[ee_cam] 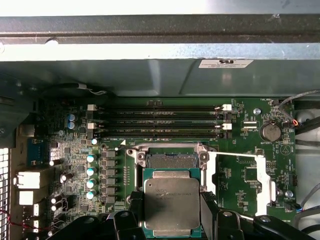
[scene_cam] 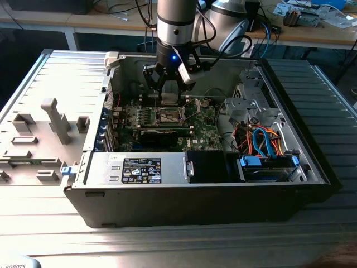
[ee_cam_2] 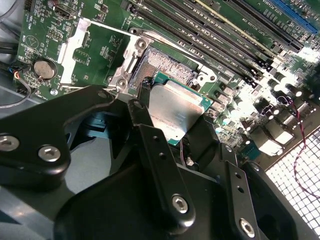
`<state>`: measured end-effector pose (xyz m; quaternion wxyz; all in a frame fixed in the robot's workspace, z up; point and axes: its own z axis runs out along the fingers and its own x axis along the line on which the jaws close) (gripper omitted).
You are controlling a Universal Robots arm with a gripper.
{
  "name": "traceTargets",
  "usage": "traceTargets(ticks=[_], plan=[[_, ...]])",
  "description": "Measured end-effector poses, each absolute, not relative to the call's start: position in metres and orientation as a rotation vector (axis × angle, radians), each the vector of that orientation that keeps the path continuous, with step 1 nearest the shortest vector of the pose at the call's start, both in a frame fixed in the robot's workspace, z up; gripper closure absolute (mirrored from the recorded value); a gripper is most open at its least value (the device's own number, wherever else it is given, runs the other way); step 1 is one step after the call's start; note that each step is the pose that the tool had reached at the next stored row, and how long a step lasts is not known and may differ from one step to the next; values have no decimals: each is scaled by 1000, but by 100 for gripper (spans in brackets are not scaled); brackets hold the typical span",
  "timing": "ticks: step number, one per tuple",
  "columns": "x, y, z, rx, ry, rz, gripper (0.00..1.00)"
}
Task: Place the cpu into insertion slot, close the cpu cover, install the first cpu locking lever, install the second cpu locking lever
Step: 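Place the cpu into insertion slot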
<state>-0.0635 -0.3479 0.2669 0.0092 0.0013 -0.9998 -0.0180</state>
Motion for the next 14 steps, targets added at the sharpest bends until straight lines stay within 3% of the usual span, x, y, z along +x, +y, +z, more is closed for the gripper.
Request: traceTargets(ticks=[14], plan=[[-68, -345, 267, 4, -3123, -55, 46]])
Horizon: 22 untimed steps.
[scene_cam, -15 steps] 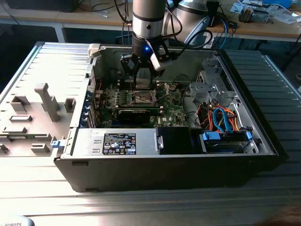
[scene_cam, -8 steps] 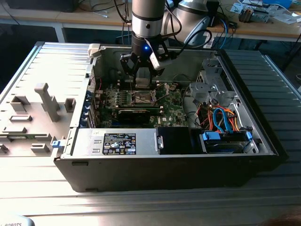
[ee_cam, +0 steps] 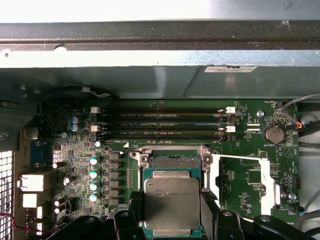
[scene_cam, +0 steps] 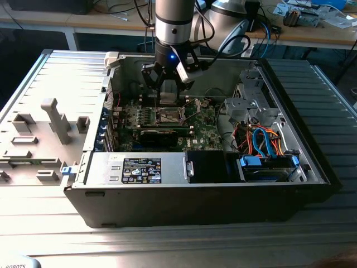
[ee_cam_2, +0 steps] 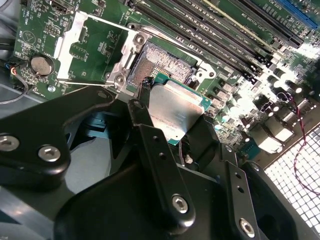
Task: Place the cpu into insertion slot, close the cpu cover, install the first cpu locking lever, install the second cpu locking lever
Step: 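Place the cpu into insertion slot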
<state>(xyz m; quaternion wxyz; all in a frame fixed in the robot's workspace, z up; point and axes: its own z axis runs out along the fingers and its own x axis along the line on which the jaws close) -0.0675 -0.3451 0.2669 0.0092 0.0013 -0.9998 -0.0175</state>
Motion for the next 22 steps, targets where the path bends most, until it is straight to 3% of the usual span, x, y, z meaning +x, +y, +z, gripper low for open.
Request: traceTargets(ticks=[22], plan=[[-76, -344, 267, 4, -3123, -55, 46]])
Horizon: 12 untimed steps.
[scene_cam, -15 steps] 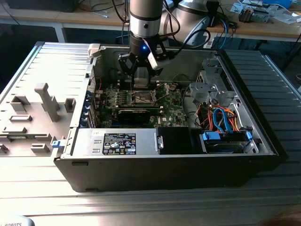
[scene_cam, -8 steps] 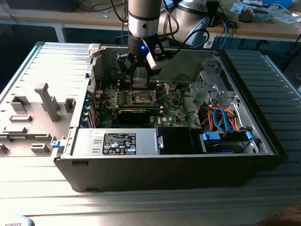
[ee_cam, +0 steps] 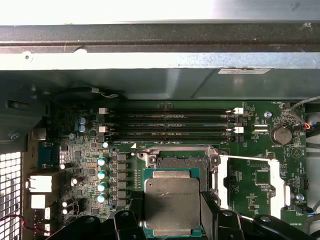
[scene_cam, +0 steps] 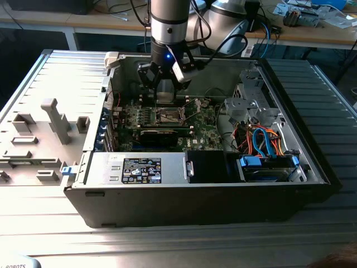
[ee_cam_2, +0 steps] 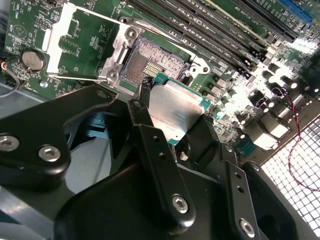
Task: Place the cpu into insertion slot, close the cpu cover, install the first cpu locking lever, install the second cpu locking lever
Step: 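Place the cpu into insertion slot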
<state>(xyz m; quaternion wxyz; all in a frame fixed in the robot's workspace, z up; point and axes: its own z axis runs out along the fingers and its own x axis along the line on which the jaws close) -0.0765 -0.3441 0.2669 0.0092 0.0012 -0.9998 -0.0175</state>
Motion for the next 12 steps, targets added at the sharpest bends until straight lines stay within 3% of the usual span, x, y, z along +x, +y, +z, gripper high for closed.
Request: traceTargets(ticks=[12], plan=[[-81, -343, 267, 4, -3123, -55, 46]])
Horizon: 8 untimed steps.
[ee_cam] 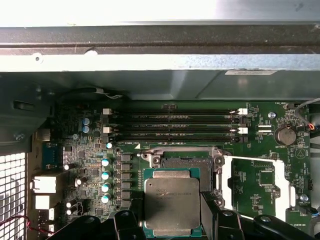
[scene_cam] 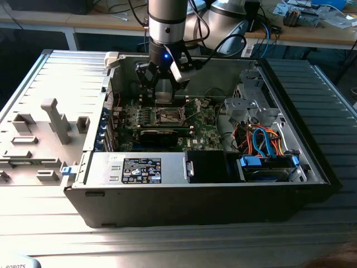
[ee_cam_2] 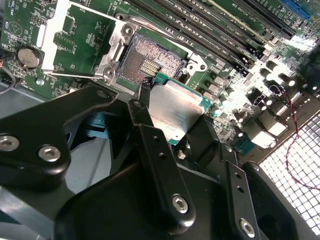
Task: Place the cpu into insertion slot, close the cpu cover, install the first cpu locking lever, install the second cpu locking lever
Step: 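Place the cpu into insertion slot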
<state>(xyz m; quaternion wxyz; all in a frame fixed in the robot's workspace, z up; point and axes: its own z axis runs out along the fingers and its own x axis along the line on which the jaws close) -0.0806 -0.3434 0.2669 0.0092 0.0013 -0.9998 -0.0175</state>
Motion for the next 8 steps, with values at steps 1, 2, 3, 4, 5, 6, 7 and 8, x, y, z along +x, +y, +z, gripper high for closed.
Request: traceTargets(ticks=[1, 2, 3, 4, 5, 6, 7, 8], plan=[[-81, -343, 267, 4, -3123, -55, 46], [-81, -343, 267, 4, -3123, -55, 46], [-81, -343, 267, 4, -3123, -55, 46], [-82, -343, 267, 4, -3123, -55, 46], [-82, -343, 267, 4, -3123, -55, 46], [-82, -343, 267, 4, -3123, -55, 46], [-82, -343, 267, 4, -3123, -55, 46], [-83, -343, 267, 4, -3123, -55, 46]])
